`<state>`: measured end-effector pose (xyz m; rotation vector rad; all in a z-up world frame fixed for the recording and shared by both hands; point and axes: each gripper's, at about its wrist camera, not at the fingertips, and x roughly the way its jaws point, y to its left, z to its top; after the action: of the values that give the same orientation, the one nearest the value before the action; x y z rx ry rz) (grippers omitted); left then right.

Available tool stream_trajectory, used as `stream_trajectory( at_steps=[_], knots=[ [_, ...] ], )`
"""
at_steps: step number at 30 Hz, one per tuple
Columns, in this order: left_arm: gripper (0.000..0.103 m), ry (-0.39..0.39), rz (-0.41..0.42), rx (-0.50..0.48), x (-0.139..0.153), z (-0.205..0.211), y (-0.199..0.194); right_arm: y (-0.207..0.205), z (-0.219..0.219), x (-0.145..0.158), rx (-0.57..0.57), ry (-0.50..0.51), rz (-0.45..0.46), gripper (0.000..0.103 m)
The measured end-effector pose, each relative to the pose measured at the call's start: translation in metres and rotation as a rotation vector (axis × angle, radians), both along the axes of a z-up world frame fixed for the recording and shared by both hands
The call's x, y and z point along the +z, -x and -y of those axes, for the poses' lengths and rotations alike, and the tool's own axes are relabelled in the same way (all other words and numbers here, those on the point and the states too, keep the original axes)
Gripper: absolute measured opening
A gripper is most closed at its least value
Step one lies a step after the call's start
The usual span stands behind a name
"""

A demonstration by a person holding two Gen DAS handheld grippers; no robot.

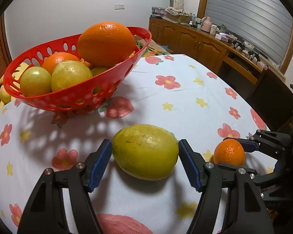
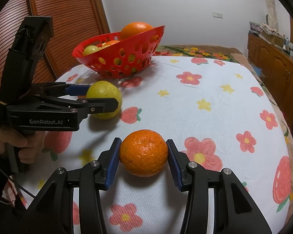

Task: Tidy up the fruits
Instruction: 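Grasp the large yellow pomelo with the left tool and lift it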

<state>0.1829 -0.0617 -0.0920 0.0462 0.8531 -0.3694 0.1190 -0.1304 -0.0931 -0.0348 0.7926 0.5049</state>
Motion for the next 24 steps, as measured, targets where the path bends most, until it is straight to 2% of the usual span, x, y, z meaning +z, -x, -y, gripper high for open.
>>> stream_trajectory(
  at_steps=[13,20,24],
  knots=[
    [0.069,0.025,0.061,0.000,0.027,-0.006,0.017,0.000,-0.002,0.000,-0.002,0.004,-0.001,0.047],
    [0.069,0.049,0.133,0.005,0.060,-0.013,0.027,-0.001,0.002,0.005,-0.009,-0.007,0.004,0.047],
    [0.069,0.060,0.173,0.020,0.078,-0.020,0.030,-0.003,0.006,0.021,-0.012,-0.013,0.037,0.047]
  ],
)
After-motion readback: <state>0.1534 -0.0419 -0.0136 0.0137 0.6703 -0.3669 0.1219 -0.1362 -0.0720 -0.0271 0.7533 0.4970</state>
